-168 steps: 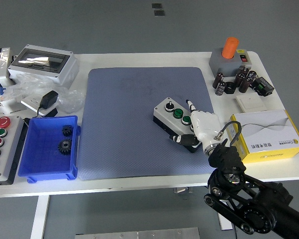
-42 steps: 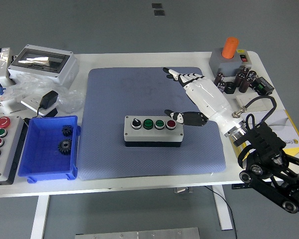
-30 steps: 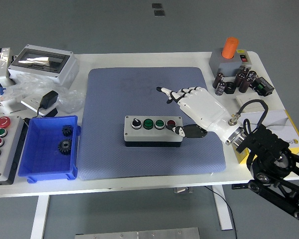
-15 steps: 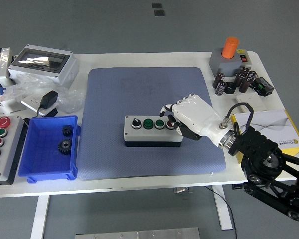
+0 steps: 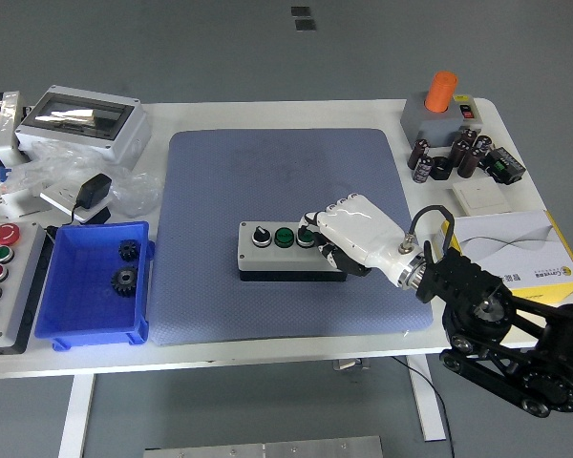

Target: Pick up the button,place it on the desk,press the button,press the button

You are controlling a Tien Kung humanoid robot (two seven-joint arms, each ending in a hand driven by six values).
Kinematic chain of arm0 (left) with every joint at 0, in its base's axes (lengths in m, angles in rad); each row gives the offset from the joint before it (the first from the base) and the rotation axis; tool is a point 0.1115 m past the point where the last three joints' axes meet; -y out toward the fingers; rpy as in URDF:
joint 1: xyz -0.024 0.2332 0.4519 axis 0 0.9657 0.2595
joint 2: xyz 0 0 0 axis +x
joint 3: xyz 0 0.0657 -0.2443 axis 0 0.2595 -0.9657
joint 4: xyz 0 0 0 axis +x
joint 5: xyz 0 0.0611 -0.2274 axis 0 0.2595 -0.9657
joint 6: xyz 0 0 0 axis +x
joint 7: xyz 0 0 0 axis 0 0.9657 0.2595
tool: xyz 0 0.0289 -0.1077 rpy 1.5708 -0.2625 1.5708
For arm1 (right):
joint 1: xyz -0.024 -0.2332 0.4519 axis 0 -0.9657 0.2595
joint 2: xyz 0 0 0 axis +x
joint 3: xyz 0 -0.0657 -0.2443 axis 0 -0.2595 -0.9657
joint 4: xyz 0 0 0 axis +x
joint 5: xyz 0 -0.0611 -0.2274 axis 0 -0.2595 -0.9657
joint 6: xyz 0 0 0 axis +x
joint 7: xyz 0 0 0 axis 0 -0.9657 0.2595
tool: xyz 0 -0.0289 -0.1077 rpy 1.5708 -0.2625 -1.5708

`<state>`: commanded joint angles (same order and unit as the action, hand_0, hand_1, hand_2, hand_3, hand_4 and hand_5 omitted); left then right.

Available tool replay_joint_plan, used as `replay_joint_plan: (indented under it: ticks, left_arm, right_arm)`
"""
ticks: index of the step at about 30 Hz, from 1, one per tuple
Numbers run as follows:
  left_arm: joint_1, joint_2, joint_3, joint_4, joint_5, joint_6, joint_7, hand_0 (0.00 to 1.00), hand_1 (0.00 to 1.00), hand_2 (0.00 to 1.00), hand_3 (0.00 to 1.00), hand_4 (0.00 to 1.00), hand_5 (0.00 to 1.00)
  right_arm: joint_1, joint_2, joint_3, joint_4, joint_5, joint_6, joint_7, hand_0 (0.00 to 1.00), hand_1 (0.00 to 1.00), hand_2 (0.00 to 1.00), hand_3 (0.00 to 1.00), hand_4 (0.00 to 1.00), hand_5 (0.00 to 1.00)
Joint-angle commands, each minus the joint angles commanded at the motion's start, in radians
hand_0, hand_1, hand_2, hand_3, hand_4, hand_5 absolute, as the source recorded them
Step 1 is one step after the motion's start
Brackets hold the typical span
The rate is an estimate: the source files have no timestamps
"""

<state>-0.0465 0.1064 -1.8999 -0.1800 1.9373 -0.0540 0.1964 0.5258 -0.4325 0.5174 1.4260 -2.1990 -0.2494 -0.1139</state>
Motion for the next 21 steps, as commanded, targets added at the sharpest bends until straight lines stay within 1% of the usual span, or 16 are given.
replay_joint_plan:
  ticks: [7,12,16,18,21]
  left_arm:
    - [-0.001,0.000,0.002,0.000,-0.003,-0.002,-0.002,0.679,0.683,0.597,0.670,0.737,0.326]
    - [-0.001,0.001,0.002,0.000,-0.003,-0.003,-0.004,0.679,0.683,0.597,0.670,0.737,0.326]
    - [-0.001,0.001,0.004,0.000,-0.005,-0.003,-0.006,0.678,0.682,0.598,0.673,0.744,0.333]
    - [-0.001,0.000,0.007,0.000,-0.008,-0.003,-0.006,0.678,0.682,0.598,0.673,0.744,0.333]
    - [0.000,0.000,0.010,0.000,-0.012,-0.003,-0.007,0.679,0.683,0.599,0.674,0.745,0.336]
  right_arm:
    - [-0.002,0.005,-0.007,-0.035,0.001,0.004,0.000,0.156,0.160,0.142,0.623,0.201,0.002]
    - [-0.004,0.002,-0.009,-0.034,0.007,-0.001,0.005,0.156,0.160,0.142,0.623,0.201,0.002]
    - [-0.003,-0.002,0.002,-0.016,0.018,-0.021,0.019,0.155,0.160,0.142,0.624,0.202,0.002]
    - [-0.004,-0.007,0.012,0.000,0.045,-0.043,0.037,0.155,0.160,0.142,0.624,0.202,0.002]
    - [-0.008,-0.017,0.039,0.033,0.104,-0.094,0.081,0.153,0.159,0.142,0.621,0.202,0.002]
